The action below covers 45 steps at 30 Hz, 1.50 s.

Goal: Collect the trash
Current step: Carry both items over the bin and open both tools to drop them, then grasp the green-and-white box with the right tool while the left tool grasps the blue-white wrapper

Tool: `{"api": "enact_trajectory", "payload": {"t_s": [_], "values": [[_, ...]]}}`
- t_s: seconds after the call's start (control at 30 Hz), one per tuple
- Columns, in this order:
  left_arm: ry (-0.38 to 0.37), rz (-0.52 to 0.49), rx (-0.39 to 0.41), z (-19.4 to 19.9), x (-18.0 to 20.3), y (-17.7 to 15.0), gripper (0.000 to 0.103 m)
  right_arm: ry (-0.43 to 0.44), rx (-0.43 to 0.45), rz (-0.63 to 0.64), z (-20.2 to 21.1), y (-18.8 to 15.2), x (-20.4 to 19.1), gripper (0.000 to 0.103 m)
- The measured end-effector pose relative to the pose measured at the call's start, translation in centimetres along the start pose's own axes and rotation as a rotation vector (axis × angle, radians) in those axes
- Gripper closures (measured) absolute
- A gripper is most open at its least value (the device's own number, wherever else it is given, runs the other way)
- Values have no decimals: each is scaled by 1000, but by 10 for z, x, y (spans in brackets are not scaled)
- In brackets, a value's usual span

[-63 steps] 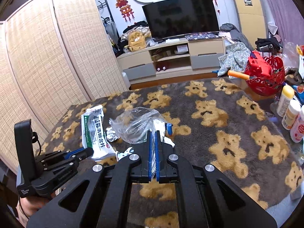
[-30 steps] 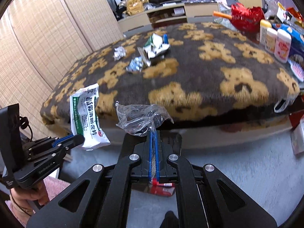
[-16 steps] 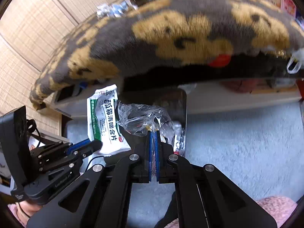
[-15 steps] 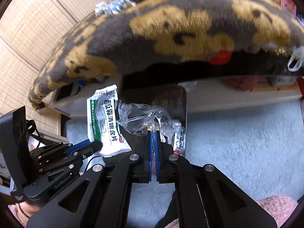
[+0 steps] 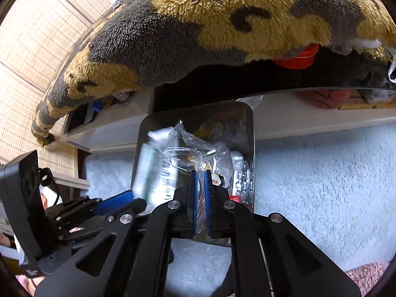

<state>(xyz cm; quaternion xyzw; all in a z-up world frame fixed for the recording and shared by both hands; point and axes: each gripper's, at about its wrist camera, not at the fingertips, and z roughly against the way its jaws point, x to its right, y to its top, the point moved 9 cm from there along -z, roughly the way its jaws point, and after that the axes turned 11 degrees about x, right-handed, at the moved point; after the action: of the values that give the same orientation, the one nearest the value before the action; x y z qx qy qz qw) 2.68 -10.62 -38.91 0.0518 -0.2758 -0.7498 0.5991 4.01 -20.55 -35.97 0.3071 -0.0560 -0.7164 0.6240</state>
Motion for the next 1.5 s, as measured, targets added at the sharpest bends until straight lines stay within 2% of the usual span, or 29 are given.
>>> {"api": "enact_trajectory", "payload": {"t_s": [0.07,0.1,0.13,0.2,0.27,0.33,0.4,0.43,0.6,0.83,0.93,1.1,1.4,1.5], "values": [[5,4,4,1,-2,2,66,-5,1,-3,-1,3,0,75],[7,5,9,2,-2,3,62,-6,4,-4,-1,4,1,50],[10,5,13,3,-3,5,59,-12,14,-5,0,6,1,43],[16,5,22,6,-3,8,54,-21,24,0,1,9,2,43],[22,4,31,10,-5,12,40,-32,31,3,5,13,5,36],[40,-12,44,14,-7,16,20,-60,54,13,13,20,8,22],[55,-24,66,20,-8,24,12,-84,81,34,23,30,10,9],[59,-25,72,23,-9,27,9,-93,95,42,27,35,12,7],[67,-31,130,45,-7,55,8,-114,207,42,61,77,19,4],[59,-29,259,72,2,116,8,-124,337,67,91,146,15,4],[48,-2,301,75,1,143,8,-131,364,79,94,168,13,4],[58,-48,355,73,7,189,10,-92,398,56,89,209,7,4],[33,-57,368,50,6,244,28,-23,416,71,62,269,-23,6],[28,-71,369,43,7,256,36,11,401,69,47,282,-33,20]]}}
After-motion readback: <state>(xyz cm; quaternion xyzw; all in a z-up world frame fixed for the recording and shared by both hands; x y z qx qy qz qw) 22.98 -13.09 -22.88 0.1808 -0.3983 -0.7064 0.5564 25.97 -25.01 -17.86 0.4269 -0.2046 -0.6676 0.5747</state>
